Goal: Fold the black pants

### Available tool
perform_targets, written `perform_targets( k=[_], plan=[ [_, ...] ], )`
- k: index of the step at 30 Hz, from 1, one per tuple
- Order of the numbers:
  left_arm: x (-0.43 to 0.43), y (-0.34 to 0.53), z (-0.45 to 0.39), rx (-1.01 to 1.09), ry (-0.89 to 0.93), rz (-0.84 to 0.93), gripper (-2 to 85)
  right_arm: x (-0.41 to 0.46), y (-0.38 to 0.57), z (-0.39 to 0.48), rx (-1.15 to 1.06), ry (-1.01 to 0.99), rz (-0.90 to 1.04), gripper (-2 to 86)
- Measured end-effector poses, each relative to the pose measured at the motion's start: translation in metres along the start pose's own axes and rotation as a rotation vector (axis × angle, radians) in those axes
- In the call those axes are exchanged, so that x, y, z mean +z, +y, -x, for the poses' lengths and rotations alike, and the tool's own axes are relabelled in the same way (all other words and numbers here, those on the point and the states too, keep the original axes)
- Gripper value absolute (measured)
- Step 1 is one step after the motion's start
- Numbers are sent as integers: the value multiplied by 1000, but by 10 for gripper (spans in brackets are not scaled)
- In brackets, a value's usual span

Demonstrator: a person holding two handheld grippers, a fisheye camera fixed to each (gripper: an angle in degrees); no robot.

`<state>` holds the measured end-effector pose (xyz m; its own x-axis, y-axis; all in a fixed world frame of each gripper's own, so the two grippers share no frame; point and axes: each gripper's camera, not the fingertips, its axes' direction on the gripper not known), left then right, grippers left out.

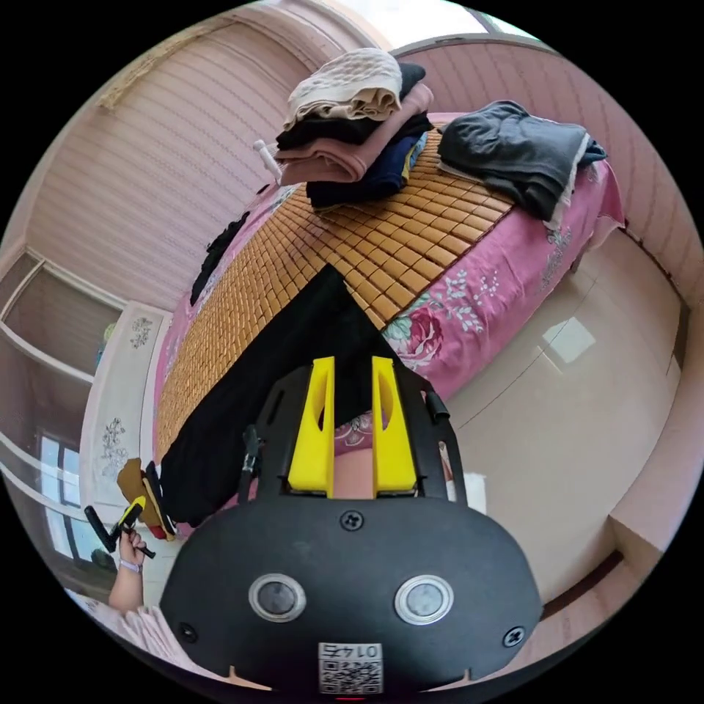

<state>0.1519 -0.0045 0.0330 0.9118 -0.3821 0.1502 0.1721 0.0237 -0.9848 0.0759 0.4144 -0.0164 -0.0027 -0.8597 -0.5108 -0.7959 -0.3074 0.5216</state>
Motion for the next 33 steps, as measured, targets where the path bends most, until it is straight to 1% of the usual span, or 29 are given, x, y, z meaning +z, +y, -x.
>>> perform_targets(
  k=[1,3,6,8,9,11,13,14,15,16,20,25,27,28,30,31,32,33],
  plan=[
    [5,-12,-15,20,40,-4,-6,-1,-2,-5,79,45,-25,79],
    [12,-34,-37,58,94,-18,-1,-3,-5,-11,167,101,-66,80],
    [23,-79,-78,164,150,-17,29,-3,-12,-18,196,79,-130,82],
    [36,-122,-117,276,117,29,51,-3,-21,-19,173,68,-167,83],
    [39,-134,-128,305,106,42,53,-3,-28,-19,141,71,-183,83],
    [52,-178,-172,427,103,72,56,-1,-39,-19,82,84,-178,84],
    [65,-210,-207,517,143,78,57,5,-43,-21,28,125,-149,84],
    [76,-230,-232,570,174,90,57,5,-44,-24,27,112,-137,84],
    [83,-239,-245,592,184,97,57,5,-50,-28,-13,50,-109,85],
    [98,-257,-272,636,203,114,57,4,-55,-31,-65,31,-93,85],
    [158,-310,-375,783,259,168,55,4,-69,-52,-112,57,-18,86],
    [223,-355,-483,865,257,169,84,1,-71,-92,-53,-20,8,85],
    [245,-364,-515,886,257,198,89,-1,-73,-101,-36,-38,18,82],
    [262,-367,-533,897,243,240,86,-3,-74,-103,-38,-40,14,81],
    [286,-366,-554,925,161,298,67,-5,-76,-107,-48,-41,14,78],
    [298,-364,-565,950,87,335,43,-6,-76,-110,-52,-50,24,76],
    [293,-364,-571,978,148,290,17,-6,-76,-112,-52,-55,29,76],
    [292,-365,-573,958,142,279,3,-7,-75,-116,-48,-68,29,75]
  ],
)
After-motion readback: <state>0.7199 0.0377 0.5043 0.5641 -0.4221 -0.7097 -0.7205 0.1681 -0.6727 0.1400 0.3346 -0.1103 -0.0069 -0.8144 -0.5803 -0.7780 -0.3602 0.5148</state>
